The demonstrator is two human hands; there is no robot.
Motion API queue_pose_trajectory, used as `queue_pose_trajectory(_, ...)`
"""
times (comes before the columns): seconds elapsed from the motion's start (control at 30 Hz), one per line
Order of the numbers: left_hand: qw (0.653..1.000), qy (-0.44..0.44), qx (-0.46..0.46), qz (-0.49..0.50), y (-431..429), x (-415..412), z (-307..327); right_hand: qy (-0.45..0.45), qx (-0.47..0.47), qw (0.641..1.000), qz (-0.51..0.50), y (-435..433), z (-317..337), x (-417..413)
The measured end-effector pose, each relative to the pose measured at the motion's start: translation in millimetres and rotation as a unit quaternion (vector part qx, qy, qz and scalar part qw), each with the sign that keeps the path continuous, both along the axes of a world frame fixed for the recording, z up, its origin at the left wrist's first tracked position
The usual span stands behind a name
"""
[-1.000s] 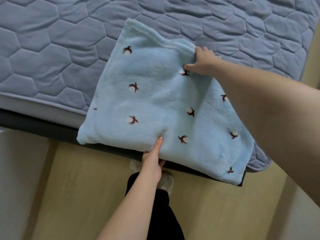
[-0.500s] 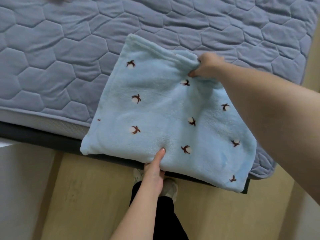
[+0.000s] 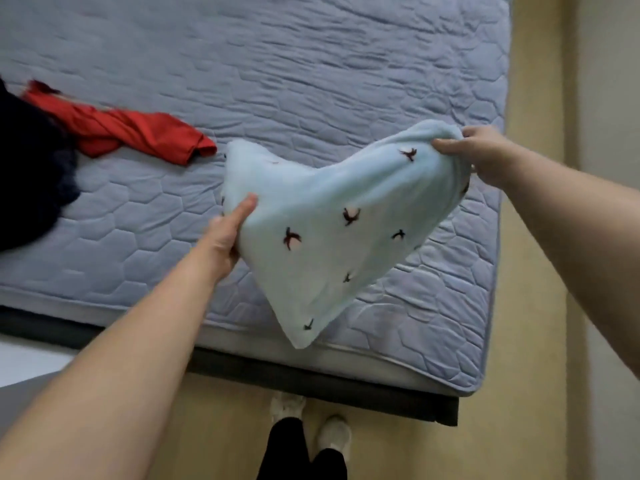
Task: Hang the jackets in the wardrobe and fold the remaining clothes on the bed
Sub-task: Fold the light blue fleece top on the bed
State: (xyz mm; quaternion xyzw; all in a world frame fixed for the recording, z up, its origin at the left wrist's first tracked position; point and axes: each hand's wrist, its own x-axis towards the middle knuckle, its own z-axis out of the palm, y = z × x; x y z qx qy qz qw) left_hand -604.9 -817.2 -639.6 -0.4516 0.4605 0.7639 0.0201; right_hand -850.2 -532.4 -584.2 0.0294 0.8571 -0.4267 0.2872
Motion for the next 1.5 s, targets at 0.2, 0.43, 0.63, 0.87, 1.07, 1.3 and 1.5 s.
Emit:
queue_pose_trajectory(0.2,0.979,0.010,-0.142,-0.147,-34,-69,72,0.030,-0.103,0.992,-0.067,29,30,8)
queue_pose_trajectory(0.43,0.949,-0.107,-0.204,-0.216,6,2,-15,-0.078,-0.004,0.997,-0.027,91,-76,126)
queue_pose_trajectory(0.63,0.877,-0.277,-0.208,-0.333,47,114,-150,-0.246,0.168,0.953,0.048,153,-199,271)
queue_pose_trajectory(0.87,0.884,-0.228,-0.251,-0.323,47,104,-160,-0.361,0.096,0.928,-0.014,148,-217,251)
queue_pose_trajectory(1.07,0.921,-0.105,-0.275,-0.255,61,71,-157,-0.299,0.085,0.949,-0.062,105,-222,207)
queue_pose_trajectory(1.3,0.925,-0.042,-0.375,-0.044,49,51,-169,0.150,0.037,0.970,-0.187,89,-239,195)
queue_pose_trajectory(1.5,0.880,-0.250,-0.388,-0.116,49,28,-194,0.067,0.271,0.955,-0.098,80,-268,201)
